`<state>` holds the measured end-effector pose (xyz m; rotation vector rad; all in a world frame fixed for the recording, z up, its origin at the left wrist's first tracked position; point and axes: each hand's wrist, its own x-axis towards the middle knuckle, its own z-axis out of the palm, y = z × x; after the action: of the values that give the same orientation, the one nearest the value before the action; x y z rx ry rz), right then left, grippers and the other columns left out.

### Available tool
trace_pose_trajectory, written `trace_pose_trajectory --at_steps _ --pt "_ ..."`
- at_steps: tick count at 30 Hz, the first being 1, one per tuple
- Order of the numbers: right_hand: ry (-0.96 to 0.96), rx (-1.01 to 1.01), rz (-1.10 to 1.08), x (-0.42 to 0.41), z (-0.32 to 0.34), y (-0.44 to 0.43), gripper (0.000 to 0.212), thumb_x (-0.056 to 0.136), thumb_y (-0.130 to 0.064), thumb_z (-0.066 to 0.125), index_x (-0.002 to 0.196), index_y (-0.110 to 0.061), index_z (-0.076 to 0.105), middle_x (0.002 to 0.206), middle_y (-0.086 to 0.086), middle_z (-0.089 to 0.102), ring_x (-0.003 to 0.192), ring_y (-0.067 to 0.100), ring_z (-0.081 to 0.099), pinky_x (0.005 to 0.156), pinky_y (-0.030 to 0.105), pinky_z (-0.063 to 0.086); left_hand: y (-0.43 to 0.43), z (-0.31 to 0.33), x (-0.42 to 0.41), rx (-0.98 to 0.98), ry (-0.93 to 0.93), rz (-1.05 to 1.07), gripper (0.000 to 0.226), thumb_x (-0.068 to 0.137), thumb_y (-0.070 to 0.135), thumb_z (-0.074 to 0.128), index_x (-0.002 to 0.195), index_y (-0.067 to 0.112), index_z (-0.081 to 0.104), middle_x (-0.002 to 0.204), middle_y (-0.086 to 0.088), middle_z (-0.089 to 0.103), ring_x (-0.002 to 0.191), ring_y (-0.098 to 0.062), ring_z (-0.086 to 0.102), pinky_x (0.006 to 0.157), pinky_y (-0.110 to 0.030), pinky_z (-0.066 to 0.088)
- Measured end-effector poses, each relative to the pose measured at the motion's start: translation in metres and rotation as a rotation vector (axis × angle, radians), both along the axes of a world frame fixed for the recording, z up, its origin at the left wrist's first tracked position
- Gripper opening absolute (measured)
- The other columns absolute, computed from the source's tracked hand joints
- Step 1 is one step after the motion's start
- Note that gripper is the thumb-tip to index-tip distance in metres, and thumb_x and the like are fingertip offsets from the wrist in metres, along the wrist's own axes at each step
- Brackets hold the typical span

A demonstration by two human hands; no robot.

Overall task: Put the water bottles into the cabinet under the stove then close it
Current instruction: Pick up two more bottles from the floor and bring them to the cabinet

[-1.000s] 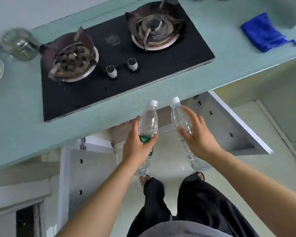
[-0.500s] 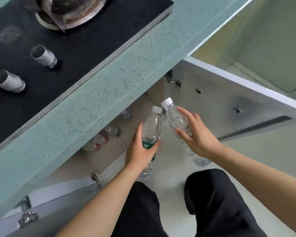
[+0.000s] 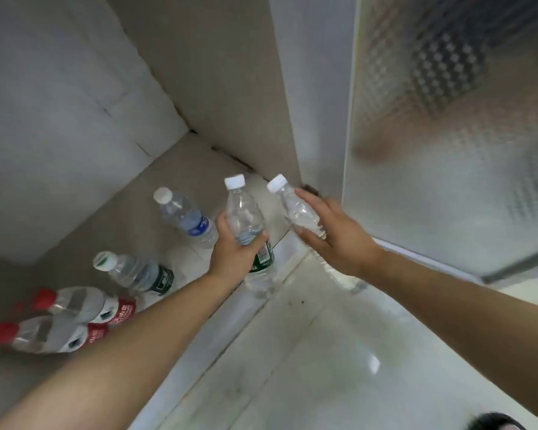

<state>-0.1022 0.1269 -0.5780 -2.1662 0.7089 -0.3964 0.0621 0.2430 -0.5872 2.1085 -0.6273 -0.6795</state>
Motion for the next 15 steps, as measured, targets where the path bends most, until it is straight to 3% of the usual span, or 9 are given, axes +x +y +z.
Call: trace_pose_trajectory --at_steps 5,8,10,12,15 --pt "-0.064 0.089 -0.101 0.015 -0.083 0.002 0.059 0.09 -0.046 0.049 0.14 -0.047 0.019 0.142 -0.003 0.034 0.114 0.018 0.051 0.085 0.023 0.038 -0.028 -0.048 0.031 -0.091 -0.143 -0.08 0.078 0.078 0.023 0.074 0.136 0.02 0.023 0.113 0.005 0.054 0.101 -0.014 0.056 0.089 -0.029 0.043" --pt "-0.069 0.109 -0.134 0.012 -0.104 0.009 0.06 0.087 -0.043 0.054 0.138 -0.049 0.022 0.137 -0.005 0.038 0.104 0.014 0.054 0.077 0.018 0.044 -0.048 -0.05 0.047 -0.159 -0.138 -0.068 0.078 0.079 0.019 0.073 0.136 0.023 0.02 0.115 0.006 0.053 0.103 -0.013 0.056 0.092 -0.03 0.043" --pt "-0.058 0.109 -0.145 0.009 -0.111 0.009 0.06 0.086 -0.041 0.056 0.137 -0.047 0.025 0.135 -0.006 0.04 0.105 0.013 0.053 0.08 0.022 0.049 -0.064 -0.048 0.058 -0.178 -0.128 -0.054 0.076 0.079 0.016 0.073 0.135 0.021 0.021 0.11 0.008 0.054 0.098 -0.009 0.057 0.092 -0.03 0.043" --pt "-0.055 0.091 -0.146 0.007 -0.114 0.008 0.06 0.086 -0.04 0.058 0.134 -0.051 0.025 0.133 -0.008 0.041 0.098 0.009 0.052 0.076 0.014 0.047 -0.076 -0.049 0.068 -0.215 -0.123 -0.049 0.072 0.079 0.01 0.073 0.133 0.019 0.025 0.104 0.011 0.054 0.092 -0.004 0.057 0.091 -0.029 0.044" --pt "-0.071 0.092 -0.138 0.007 -0.112 0.001 0.063 0.084 -0.039 0.061 0.125 -0.061 0.018 0.127 -0.016 0.041 0.095 0.003 0.048 0.07 0.001 0.041 -0.082 -0.057 0.078 -0.245 -0.14 -0.043 0.076 0.078 0.007 0.073 0.134 0.02 0.023 0.116 0.003 0.053 0.1 -0.01 0.056 0.092 -0.029 0.043"
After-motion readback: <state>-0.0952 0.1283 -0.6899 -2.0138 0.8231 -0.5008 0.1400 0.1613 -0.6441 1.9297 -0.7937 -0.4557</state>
